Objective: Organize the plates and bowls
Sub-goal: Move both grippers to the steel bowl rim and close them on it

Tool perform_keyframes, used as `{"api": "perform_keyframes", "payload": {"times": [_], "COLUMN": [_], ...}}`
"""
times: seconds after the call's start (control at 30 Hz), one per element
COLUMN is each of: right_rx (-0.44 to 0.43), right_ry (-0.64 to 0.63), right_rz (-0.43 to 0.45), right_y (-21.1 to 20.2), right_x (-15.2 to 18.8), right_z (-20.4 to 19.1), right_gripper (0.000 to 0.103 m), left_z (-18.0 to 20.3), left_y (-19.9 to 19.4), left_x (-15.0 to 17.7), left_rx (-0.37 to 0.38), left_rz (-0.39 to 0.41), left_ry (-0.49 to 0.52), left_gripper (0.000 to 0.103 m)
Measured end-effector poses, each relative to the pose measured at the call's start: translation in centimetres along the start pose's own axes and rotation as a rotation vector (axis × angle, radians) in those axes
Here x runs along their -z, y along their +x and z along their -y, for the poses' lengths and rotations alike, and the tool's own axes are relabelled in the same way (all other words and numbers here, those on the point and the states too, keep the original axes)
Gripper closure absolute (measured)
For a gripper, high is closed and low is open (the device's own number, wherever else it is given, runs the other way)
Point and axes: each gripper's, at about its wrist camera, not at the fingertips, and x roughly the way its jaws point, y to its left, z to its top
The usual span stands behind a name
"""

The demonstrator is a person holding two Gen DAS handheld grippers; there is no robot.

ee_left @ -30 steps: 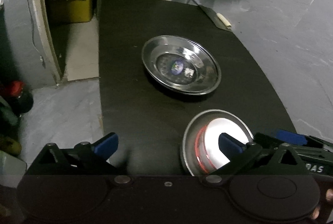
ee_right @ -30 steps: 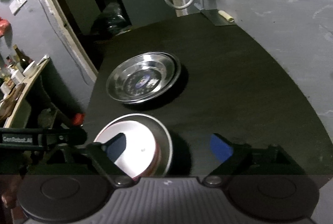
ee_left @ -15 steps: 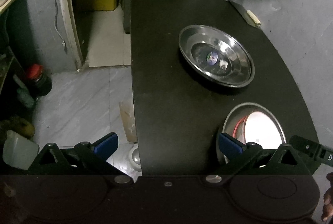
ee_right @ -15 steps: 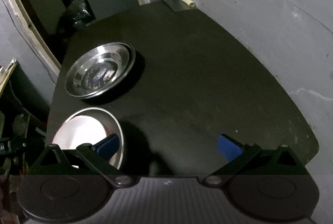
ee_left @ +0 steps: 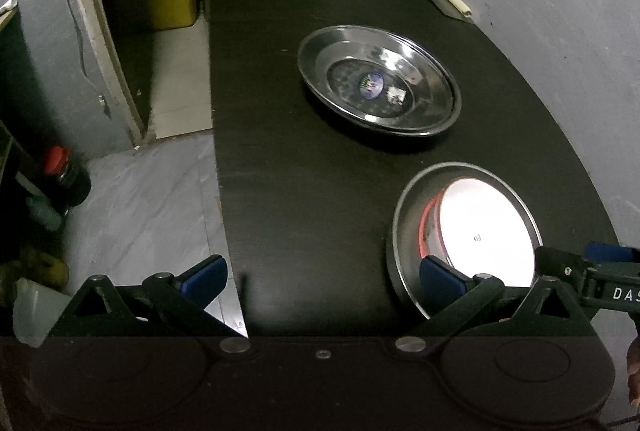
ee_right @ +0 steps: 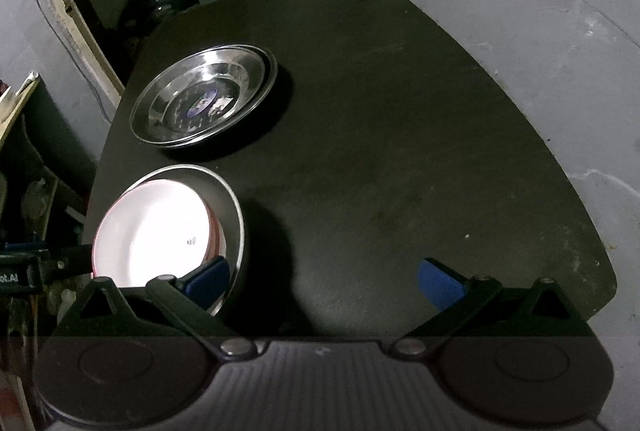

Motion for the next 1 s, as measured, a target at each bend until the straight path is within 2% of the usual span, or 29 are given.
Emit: {"api": "perform_keyframes", "payload": {"times": [0.3,0.53,0.7,0.9,1.0], "right_rx": [0.012,0.041,0.055,0.013,-0.041], "right_ry": [-0.038,-0.076,-0.102,-0.117,-0.095], "right_rz": [-0.012,-0.021,-0.013,0.004,0.004], "right_y": [0.3,0.9,1.0,0.6,0.5], "right_x": [-0.1,-0.3,-0.3,-0.2,-0.2], "right_z": [-0.4,-1.1,-1.4,-1.6,-1.1], "right_gripper": [0.0,0.0,0.001,0.015,0.023], "left_z": [0.5,1.4,1.5,1.0,0.7], "left_y": [0.5,0.4,0.5,0.5,0.5], "left_x": [-0.1,0.0,0.0,0.0,0.1], "left_rx": [-0.022,-0.055,-0.035,0.029,0.077], "left_rz": [-0.011,0.001,-0.009,-0.015,-0.021], "left_ry": [0.03,0.104,0.132,0.093,0.059], "left_gripper": [0.001,0.002,0.013,0.025,0.035]}}
